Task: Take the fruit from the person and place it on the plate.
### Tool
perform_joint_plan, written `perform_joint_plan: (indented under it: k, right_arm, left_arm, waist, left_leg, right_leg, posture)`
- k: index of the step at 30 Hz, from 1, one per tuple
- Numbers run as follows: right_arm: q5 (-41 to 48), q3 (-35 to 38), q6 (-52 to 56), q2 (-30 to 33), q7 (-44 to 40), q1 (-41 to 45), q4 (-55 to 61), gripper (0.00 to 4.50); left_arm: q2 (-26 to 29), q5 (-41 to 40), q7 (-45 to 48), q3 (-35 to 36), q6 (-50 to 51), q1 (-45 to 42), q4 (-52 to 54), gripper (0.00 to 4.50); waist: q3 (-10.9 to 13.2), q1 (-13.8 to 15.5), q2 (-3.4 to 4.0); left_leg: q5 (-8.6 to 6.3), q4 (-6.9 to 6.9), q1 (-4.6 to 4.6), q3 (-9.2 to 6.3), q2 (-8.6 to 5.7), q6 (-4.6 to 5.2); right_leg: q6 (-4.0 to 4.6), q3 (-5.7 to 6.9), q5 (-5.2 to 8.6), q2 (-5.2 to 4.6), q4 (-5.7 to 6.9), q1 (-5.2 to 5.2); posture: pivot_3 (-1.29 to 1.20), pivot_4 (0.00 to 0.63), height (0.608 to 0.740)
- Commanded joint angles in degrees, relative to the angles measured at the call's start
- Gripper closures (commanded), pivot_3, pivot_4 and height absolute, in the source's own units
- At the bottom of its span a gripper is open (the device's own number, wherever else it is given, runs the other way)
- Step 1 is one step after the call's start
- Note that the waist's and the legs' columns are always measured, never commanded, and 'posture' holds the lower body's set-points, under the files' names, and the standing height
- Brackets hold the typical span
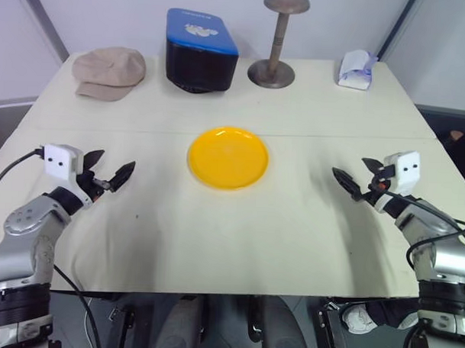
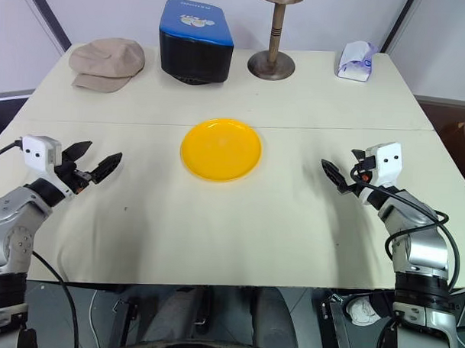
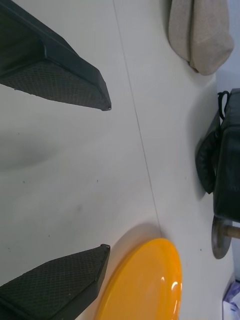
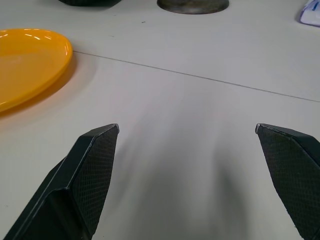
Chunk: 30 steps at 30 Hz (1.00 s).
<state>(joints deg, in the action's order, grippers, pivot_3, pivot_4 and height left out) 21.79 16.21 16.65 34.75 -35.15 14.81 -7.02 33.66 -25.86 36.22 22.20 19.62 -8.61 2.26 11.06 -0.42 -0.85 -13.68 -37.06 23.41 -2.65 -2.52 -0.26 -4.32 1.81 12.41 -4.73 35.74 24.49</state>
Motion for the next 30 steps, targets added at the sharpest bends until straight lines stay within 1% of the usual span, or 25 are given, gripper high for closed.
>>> perform_joint_plan:
  k: [1, 24, 28, 30]
  right_arm:
    - [0.1, 0.8, -1.3, -0.1, -0.2, 1.3, 0.5, 0.00]
    - [0.0, 1.1, -0.9, -0.6, 0.6, 0.4, 1.7, 0.00]
    - [0.0, 1.0, -0.8, -0.7, 0.7, 0.4, 1.8, 0.00]
    - [0.0, 1.0, -0.8, -0.6, 0.6, 0.4, 1.8, 0.00]
  left_arm:
    - [1.0, -0.1, 0.3, 0.8, -1.2, -0.1, 0.8, 0.01]
    - [1.4, 0.4, 1.0, 0.5, -1.0, -0.9, 0.4, 0.01]
    - [2.0, 0.5, 1.9, -0.1, -1.1, -2.4, -0.3, 0.01]
    - [3.4, -1.2, 4.0, -0.6, 0.4, -4.3, 0.6, 0.01]
  waist:
    - [0.0, 0.0, 0.00]
    - [0.0, 0.0, 0.00]
    - [0.0, 0.0, 0.00]
    - [0.0, 0.0, 0.00]
  left_leg:
    - [0.00, 0.00, 0.00, 0.00, 0.00, 0.00]
    - [0.00, 0.00, 0.00, 0.01, 0.00, 0.00]
    - [0.00, -0.01, 0.00, 0.01, 0.00, 0.00]
    - [0.00, -0.01, 0.00, 0.01, 0.00, 0.00]
  right_leg:
    - [0.00, 0.00, 0.00, 0.00, 0.00, 0.00]
    - [-0.07, 0.00, -0.05, 0.01, 0.01, 0.00]
    - [-0.10, 0.00, -0.06, 0.01, 0.01, 0.00]
    - [-0.10, 0.00, -0.07, 0.03, 0.01, 0.00]
  posture:
    - [0.00, 0.150, 0.740]
    - [0.00, 0.150, 0.740]
    - [0.00, 0.150, 0.740]
    - [0.00, 0.150, 0.740]
